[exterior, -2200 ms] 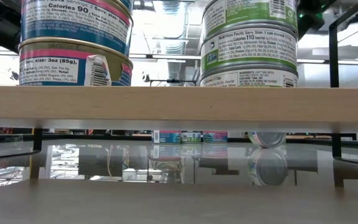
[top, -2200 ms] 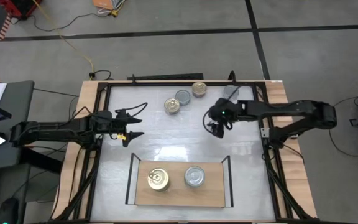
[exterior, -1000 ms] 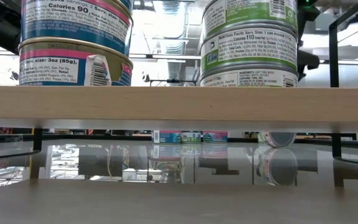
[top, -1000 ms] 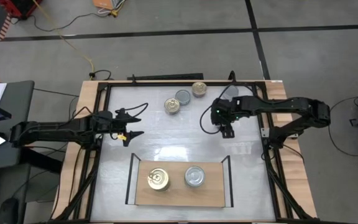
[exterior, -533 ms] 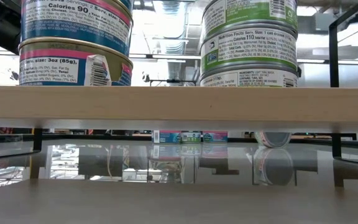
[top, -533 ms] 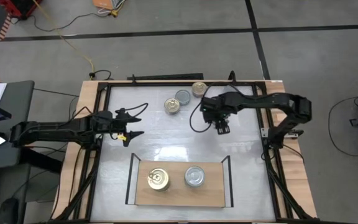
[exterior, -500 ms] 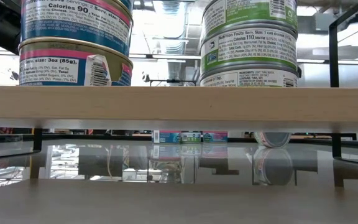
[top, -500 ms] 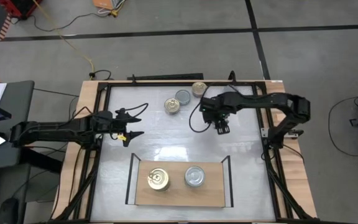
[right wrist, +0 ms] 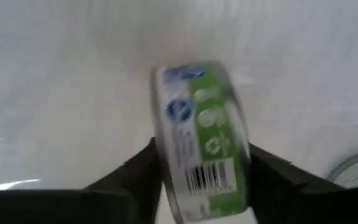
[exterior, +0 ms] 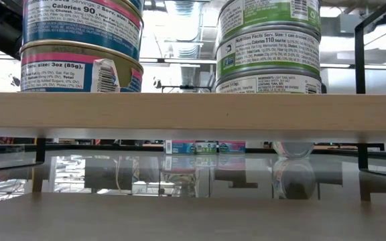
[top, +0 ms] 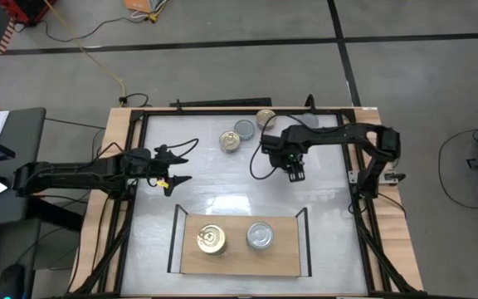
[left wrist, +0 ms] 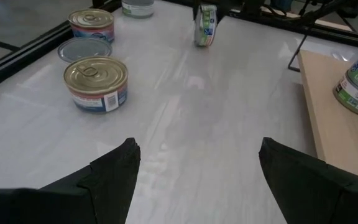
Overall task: Stack canned seafood by type on shelf
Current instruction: Stack the green tuna can on top of the green tuna can on the shelf
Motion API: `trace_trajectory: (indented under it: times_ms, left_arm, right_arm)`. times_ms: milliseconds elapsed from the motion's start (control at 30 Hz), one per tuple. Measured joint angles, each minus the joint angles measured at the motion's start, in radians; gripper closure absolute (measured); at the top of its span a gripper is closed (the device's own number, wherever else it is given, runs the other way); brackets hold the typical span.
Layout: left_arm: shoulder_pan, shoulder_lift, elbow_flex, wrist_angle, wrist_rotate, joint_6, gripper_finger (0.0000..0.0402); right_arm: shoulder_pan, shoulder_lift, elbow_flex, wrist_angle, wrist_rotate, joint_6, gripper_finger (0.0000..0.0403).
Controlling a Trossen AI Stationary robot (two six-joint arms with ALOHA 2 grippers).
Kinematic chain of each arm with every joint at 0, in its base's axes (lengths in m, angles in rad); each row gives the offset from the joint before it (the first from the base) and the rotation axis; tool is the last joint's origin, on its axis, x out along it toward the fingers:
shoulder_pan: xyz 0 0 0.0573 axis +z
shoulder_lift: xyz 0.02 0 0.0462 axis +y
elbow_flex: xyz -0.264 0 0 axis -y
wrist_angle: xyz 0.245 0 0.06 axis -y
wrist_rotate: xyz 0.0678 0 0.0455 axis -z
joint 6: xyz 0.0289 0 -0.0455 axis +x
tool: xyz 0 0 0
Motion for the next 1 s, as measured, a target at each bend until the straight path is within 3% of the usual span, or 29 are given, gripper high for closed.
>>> trace_trajectory:
  times_ms: [133, 433, 600, 800, 1000]
  left_arm:
    - [0.0, 0.0, 0.0, 0.001, 0.0, 0.003, 0.0084]
    - [0.0, 0.0, 0.0, 0.002, -0.001, 0.001, 0.0084]
    - [0.0, 0.0, 0.0, 0.003, -0.001, -0.005, 0.0084]
    - [0.0, 0.0, 0.0, 0.002, 0.0, -0.023, 0.0084]
    - [0.0, 0.0, 0.0, -0.012, 0.017, -0.054, 0.0084]
  right_arm:
    - [-0.001, -0.016, 0.0, -0.039, -0.073, 0.064, 0.0244]
    - [0.01, -0.061, 0.08, -0.09, -0.304, 0.185, 0.0244]
    - [0.011, -0.094, 0.206, -0.091, -0.524, 0.295, 0.0244]
    - [0.036, -0.141, 0.281, 0.068, -0.805, 0.463, 0.0244]
    - [0.173, -0.147, 0.281, 0.195, -0.903, 0.585, 0.0236]
